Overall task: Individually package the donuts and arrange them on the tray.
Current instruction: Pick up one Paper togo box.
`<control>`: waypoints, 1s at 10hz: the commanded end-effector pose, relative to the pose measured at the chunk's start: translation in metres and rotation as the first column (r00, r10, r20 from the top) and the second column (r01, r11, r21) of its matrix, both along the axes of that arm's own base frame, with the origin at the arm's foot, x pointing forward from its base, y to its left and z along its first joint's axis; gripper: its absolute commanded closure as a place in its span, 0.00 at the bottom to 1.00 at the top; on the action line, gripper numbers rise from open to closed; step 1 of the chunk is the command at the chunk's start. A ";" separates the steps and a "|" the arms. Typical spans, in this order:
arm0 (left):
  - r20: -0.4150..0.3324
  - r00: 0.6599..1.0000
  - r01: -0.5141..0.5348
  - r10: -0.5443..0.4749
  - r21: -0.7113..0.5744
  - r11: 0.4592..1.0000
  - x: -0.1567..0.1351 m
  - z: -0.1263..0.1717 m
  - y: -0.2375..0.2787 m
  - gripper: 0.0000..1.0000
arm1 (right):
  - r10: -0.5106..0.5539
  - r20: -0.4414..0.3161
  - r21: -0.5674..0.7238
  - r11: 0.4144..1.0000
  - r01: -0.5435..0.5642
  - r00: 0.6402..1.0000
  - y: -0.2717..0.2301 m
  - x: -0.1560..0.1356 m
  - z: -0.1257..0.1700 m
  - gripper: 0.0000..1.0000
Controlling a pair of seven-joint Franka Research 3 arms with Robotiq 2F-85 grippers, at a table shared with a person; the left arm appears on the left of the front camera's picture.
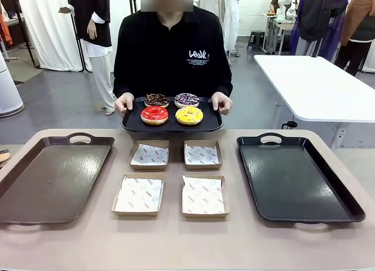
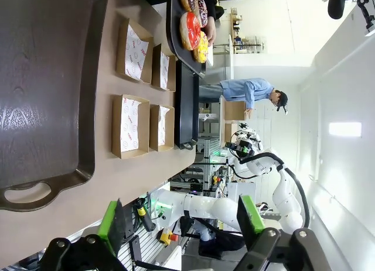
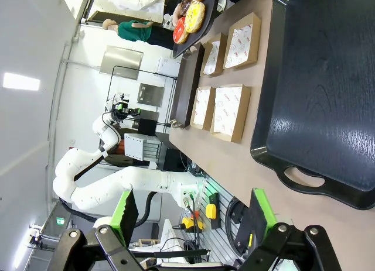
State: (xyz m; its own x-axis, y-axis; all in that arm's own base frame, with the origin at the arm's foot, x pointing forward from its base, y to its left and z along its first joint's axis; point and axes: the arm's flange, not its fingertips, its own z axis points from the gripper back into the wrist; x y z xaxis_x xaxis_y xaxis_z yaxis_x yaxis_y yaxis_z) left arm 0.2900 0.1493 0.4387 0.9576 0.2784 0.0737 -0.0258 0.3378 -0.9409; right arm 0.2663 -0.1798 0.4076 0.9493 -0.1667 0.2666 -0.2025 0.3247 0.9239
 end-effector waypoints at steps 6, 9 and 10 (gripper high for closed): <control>-0.106 0.994 0.029 -0.012 0.168 0.985 0.051 0.046 -0.033 0.00 | -0.002 0.001 0.009 1.000 0.002 1.000 0.000 0.000 0.000 0.00; -0.175 0.983 0.130 -0.059 0.432 0.892 0.123 0.099 -0.111 0.00 | -0.002 0.001 0.009 1.000 0.002 1.000 0.000 0.000 0.000 0.00; -0.189 0.981 0.137 -0.044 0.512 0.848 0.145 0.105 -0.141 0.00 | -0.002 0.001 0.009 1.000 0.002 1.000 0.000 0.000 0.000 0.00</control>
State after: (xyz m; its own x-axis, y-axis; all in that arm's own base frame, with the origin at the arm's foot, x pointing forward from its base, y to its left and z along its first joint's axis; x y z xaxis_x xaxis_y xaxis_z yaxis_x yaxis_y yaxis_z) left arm 0.4112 0.0099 0.5467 0.9838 0.1708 0.0544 -0.0836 0.7056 -0.7036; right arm 0.2664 -0.1797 0.4072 0.9497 -0.1666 0.2652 -0.2010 0.3249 0.9241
